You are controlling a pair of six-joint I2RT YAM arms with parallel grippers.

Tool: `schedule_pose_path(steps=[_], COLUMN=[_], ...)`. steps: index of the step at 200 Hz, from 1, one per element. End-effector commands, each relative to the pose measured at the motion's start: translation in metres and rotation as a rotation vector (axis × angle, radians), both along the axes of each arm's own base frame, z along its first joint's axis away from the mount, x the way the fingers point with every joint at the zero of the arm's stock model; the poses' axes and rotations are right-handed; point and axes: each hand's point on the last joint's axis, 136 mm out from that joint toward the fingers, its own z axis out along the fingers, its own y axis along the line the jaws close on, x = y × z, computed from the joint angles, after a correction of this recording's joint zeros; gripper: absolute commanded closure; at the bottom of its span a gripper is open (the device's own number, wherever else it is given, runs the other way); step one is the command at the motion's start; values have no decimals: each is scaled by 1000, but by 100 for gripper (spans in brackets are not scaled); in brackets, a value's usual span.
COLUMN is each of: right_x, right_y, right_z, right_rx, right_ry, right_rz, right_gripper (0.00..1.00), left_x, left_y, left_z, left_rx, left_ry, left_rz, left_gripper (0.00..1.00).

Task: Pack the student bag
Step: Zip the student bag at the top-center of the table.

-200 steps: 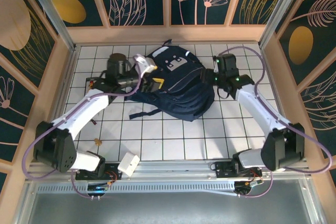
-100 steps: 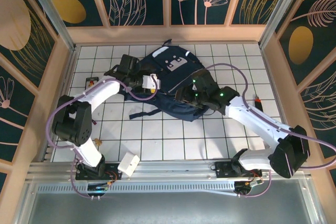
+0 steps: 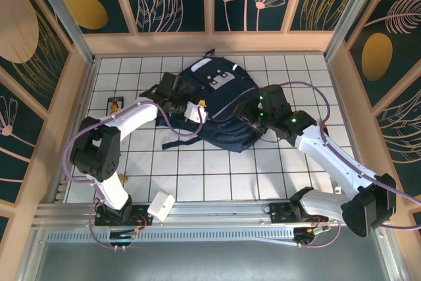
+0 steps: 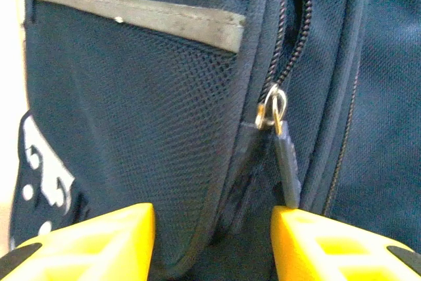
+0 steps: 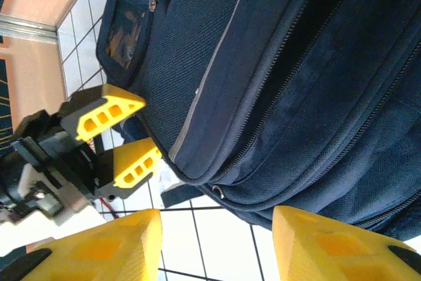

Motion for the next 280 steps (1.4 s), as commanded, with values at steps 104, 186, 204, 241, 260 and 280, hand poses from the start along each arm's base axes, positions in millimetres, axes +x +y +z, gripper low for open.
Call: schedule_pose_path(steps=[104, 186, 204, 241, 260, 280], right_x=[-13, 44, 70, 107, 106, 91], right_y=[27, 35, 18, 8, 10, 17], right_z=[-14, -26, -40, -38, -24, -12], right_rx=[61, -57, -62, -138, -178, -192], right_ry=[45, -47, -45, -92, -161, -277], right_rz=[-40, -91, -108, -56, 22, 177], right_gripper=[53, 69, 84, 92, 85, 78], left_x=[-9, -10, -8, -17, -21, -14], left_y=[-28, -31, -30, -36, -43, -46], left_z=[29, 47, 39, 43, 52, 52], left_rx=[-121, -152, -135, -193, -257, -312], left_ry=[71, 324, 393, 495, 590, 659], left_rz=[-44, 171, 225, 248, 271, 361], left_gripper=[100, 100, 100, 100, 100, 100])
